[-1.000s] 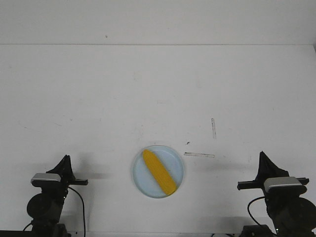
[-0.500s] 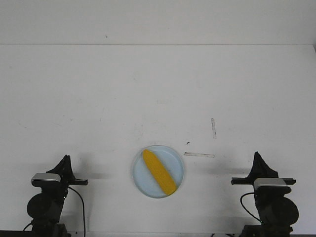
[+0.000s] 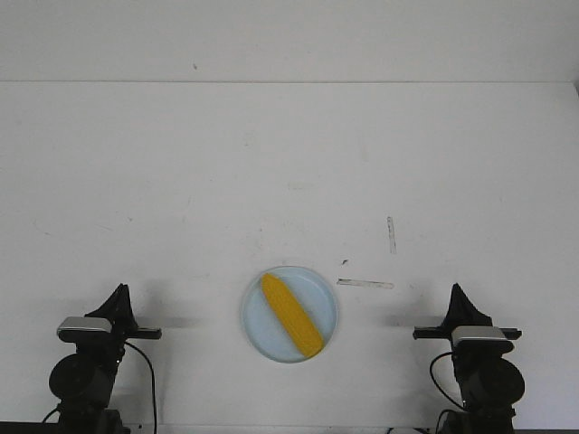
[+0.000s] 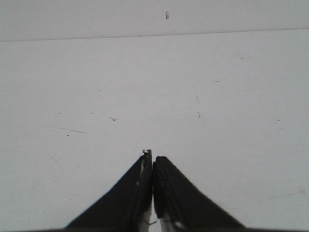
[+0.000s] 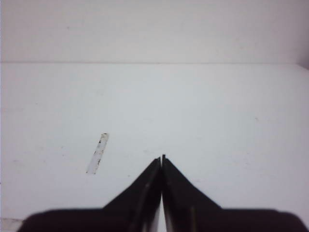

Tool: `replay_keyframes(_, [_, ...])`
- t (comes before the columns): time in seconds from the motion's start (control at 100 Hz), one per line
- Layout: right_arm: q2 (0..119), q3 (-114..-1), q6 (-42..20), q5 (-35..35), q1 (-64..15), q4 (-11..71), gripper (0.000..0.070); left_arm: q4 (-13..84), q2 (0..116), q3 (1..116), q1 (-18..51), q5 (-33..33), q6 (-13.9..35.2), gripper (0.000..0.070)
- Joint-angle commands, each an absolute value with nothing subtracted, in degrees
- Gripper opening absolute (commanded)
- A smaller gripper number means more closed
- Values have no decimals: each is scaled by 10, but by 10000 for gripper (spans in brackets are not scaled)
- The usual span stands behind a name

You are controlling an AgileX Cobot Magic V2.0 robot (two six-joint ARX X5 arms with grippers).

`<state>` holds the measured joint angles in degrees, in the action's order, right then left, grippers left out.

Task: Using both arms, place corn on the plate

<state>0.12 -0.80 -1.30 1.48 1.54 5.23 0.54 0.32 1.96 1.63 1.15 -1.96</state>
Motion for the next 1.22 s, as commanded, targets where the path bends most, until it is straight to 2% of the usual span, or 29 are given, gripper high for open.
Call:
replay_keyframes(0.0, [1, -7, -19, 15, 16, 41, 0, -1, 2, 8, 16, 11, -19, 0])
replay_keyframes(1.21, [1, -7, -19, 15, 16, 26, 0, -1, 2, 8, 16, 11, -19, 0])
